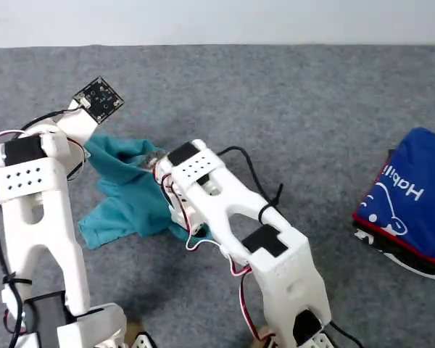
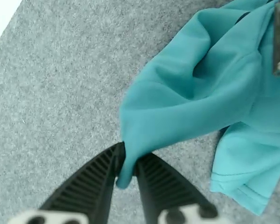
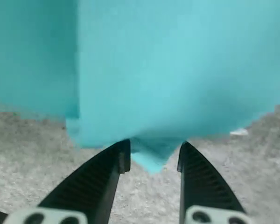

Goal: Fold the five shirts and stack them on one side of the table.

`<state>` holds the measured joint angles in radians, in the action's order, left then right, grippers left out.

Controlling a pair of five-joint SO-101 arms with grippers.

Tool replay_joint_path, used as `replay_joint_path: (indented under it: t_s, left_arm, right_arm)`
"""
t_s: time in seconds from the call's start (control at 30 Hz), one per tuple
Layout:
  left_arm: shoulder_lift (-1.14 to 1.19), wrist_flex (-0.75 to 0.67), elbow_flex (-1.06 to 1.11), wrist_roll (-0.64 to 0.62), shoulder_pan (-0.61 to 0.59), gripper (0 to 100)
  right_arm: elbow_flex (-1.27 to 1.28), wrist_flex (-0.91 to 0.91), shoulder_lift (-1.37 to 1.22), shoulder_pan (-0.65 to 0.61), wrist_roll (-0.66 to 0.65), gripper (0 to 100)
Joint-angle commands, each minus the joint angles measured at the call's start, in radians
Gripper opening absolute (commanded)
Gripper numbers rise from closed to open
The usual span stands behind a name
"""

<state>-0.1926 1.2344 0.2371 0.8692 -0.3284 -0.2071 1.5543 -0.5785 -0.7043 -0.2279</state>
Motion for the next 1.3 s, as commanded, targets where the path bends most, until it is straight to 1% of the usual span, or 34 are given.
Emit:
replay_joint_path:
  t_s: [0.0,0.1,0.3,0.47,0.57,0.63,0.7,0.77,0.83,0.9,1.03,1.13,1.2,1.27]
  left_arm:
    - [-0.026,-0.015,-0.005,0.011,-0.003,0]
    - [-0.026,-0.017,-0.005,0.011,-0.003,0]
    - [-0.026,-0.020,-0.005,0.011,-0.003,0]
    - [-0.026,-0.020,-0.005,0.011,-0.003,0]
    - [-0.026,-0.020,-0.010,0.009,-0.003,0]
    - [-0.028,-0.020,-0.024,0.008,-0.003,0]
    - [-0.028,-0.011,-0.064,0.005,-0.003,0]
    - [-0.028,0.012,-0.131,0.003,-0.002,0]
    - [-0.028,0.051,-0.220,-0.031,0.003,0]
    - [-0.028,0.098,-0.334,-0.074,0.003,0]
    - [-0.028,0.235,-0.584,-0.078,0.006,0]
    - [-0.026,0.367,-0.760,-0.051,0.034,0]
    - [-0.026,0.450,-0.865,-0.003,0.057,0]
    - [-0.026,0.511,-0.972,0.015,0.078,0]
  right_arm:
    - [-0.063,0.002,-0.019,-0.022,0.011,17.6]
    - [-0.063,0.007,-0.044,-0.042,0.011,16.6]
    - [-0.064,-0.005,-0.047,-0.042,0.003,1.4]
    - [-0.064,0.001,-0.027,-0.004,-0.008,1.1]
    - [-0.063,0.024,0.038,0.027,-0.087,1.1]
    - [-0.063,0.071,0.096,0.047,-0.144,1.1]
    - [-0.063,0.122,0.163,0.076,-0.172,1.1]
    - [-0.063,0.165,0.248,0.117,-0.183,1.1]
    - [-0.063,0.197,0.346,0.166,-0.198,1.1]
    - [-0.063,0.223,0.458,0.216,-0.241,1.1]
    - [-0.068,0.231,0.716,0.302,-0.350,1.1]
    - [-0.120,0.225,0.881,0.351,-0.428,1.2]
    - [-0.172,0.226,0.949,0.394,-0.456,1.2]
    - [-0.238,0.226,0.993,0.456,-0.485,1.2]
